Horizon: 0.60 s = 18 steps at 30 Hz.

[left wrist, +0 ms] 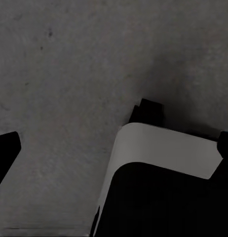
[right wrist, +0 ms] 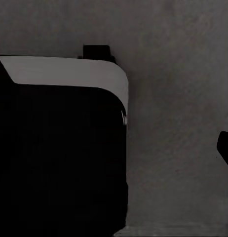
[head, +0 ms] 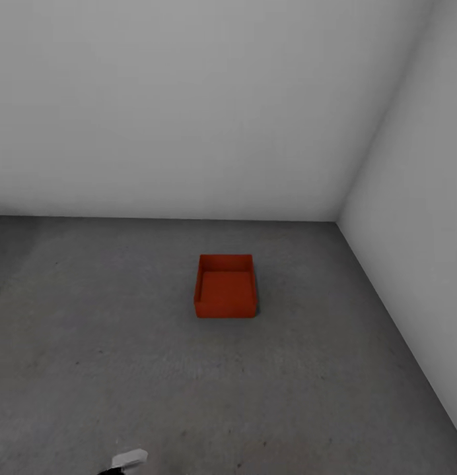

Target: Move the two storage containers from the living room to the garage. In the garage, place one container on the floor and stack the other container on top of it (either order is fine).

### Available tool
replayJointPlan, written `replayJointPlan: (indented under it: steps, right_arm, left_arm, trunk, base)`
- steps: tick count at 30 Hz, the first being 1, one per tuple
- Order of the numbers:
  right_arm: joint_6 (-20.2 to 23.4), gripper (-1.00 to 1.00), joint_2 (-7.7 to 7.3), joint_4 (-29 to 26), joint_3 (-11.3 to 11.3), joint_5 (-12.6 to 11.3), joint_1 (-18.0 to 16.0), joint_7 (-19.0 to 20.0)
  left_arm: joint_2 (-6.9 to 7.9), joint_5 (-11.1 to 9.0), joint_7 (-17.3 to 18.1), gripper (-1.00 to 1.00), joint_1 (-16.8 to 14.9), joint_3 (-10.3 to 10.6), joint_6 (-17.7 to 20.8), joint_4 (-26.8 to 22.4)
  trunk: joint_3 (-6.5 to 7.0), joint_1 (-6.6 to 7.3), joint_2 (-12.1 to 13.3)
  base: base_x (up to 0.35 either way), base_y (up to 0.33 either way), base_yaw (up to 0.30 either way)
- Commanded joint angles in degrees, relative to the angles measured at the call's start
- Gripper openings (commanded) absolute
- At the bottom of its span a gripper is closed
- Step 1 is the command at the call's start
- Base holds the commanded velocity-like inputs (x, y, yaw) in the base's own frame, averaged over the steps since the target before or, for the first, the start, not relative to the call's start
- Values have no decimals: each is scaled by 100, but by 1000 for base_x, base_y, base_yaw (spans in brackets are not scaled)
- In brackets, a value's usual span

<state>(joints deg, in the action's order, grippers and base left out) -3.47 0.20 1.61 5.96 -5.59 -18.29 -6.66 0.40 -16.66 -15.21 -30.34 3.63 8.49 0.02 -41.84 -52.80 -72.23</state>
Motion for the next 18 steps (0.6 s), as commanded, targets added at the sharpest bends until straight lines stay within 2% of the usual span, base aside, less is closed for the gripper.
replayJointPlan:
  steps: [1,5,7,10,11,14,18]
  right_arm:
    - [-51,100,14,15,53,-55,221,-10]
    - [-126,100,46,15,48,-59,569,-12]
    - [-202,100,57,15,43,-71,685,-11]
    - [-298,100,58,18,39,-79,739,49]
    - [-340,100,50,18,38,-79,759,89]
    - [-352,100,50,18,37,-75,764,99]
    - [-355,100,64,21,37,-81,765,112]
  left_arm:
    - [-1,-37,-8,100,154,50,17,-2]
    - [2,-34,2,100,459,50,-70,-2]
    - [3,-37,6,100,631,50,-259,-2]
    - [9,-43,8,100,802,50,-525,-2]
    - [12,-45,12,100,1068,50,-662,-2]
    - [16,-40,22,100,1380,50,-816,-2]
    - [164,-39,80,100,1593,50,-858,4]
  trunk:
    - [-2,0,-2]
    - [1,0,-2]
    - [12,0,-2]
    - [36,0,-2]
    - [45,0,-2]
    - [72,0,-2]
    - [109,0,-2]
  base:
    - [0,0,0]
    - [0,0,0]
    - [0,0,0]
    - [0,0,0]
    - [0,0,0]
    - [0,0,0]
    - [0,0,0]
